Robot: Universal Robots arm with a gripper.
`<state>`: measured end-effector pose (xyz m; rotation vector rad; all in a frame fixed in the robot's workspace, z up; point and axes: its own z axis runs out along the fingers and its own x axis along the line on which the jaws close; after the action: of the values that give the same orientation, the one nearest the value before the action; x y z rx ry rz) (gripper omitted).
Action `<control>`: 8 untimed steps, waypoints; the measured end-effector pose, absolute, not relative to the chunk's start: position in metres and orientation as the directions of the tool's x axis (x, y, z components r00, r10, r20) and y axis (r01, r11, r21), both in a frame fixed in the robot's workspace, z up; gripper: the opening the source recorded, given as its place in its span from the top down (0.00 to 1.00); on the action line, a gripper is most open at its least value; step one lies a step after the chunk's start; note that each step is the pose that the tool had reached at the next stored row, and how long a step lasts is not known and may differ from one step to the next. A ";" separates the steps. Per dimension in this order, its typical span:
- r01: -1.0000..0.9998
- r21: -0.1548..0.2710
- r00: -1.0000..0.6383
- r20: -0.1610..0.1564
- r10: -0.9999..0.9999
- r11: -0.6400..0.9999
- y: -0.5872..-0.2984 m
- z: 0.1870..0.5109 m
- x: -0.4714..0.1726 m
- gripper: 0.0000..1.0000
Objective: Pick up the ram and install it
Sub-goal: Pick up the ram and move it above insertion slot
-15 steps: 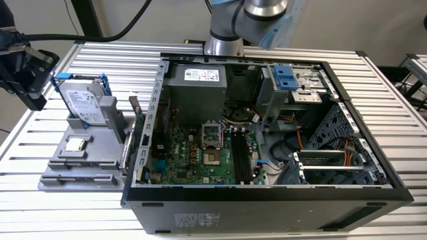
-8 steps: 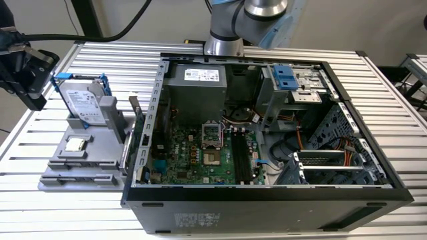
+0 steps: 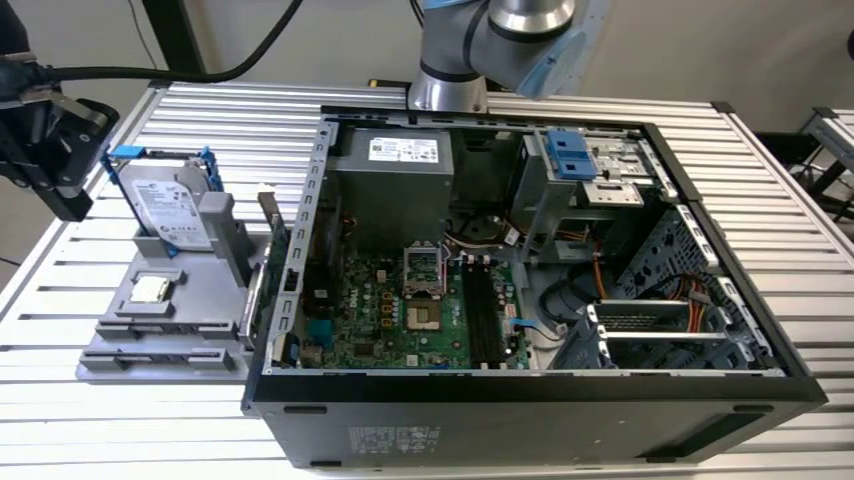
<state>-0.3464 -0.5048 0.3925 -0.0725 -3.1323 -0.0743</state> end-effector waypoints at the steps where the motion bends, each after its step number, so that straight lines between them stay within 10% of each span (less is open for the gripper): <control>1: 0.032 0.047 -0.999 0.009 0.032 0.998 -0.505 0.393 -0.346 1.00; 8: -0.087 0.047 -0.996 0.009 -0.088 0.995 -0.505 0.393 -0.346 1.00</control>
<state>-0.3464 -0.5048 0.3925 0.1373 -3.1271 -0.0732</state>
